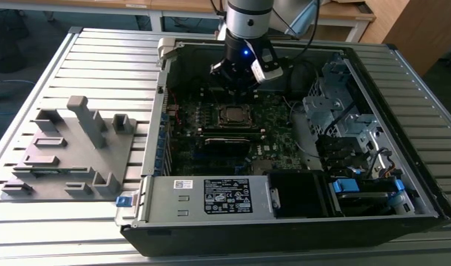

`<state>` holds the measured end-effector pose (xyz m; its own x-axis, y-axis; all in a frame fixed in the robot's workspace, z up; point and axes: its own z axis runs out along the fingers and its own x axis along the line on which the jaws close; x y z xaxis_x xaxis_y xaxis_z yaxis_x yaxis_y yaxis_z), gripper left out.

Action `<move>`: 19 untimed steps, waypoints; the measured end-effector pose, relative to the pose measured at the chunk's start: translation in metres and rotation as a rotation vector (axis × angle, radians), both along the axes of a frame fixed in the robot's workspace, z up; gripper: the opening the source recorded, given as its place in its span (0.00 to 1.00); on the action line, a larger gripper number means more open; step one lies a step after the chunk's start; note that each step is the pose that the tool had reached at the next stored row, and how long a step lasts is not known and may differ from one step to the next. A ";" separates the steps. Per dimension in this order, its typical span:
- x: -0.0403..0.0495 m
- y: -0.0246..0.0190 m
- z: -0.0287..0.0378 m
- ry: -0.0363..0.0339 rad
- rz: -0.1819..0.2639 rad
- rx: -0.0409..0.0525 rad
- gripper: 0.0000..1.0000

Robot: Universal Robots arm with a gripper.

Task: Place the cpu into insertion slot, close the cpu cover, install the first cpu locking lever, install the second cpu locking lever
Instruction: 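Install the first cpu locking lever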

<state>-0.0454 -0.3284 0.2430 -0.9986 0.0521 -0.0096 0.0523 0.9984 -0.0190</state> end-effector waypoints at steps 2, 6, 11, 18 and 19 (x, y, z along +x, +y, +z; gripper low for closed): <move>0.0000 0.0000 0.0039 0.0001 0.000 -0.0001 0.10; 0.0000 0.0000 0.0115 0.0001 0.000 -0.0001 0.10; 0.0000 0.0000 0.0133 0.0000 0.000 0.0001 0.10; -0.0020 0.0000 0.0134 0.0000 0.000 0.0002 0.10; -0.0027 0.0000 0.0134 0.0001 0.000 0.0001 0.10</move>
<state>-0.0480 -0.3284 0.2564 -0.9986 0.0522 -0.0095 0.0524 0.9984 -0.0189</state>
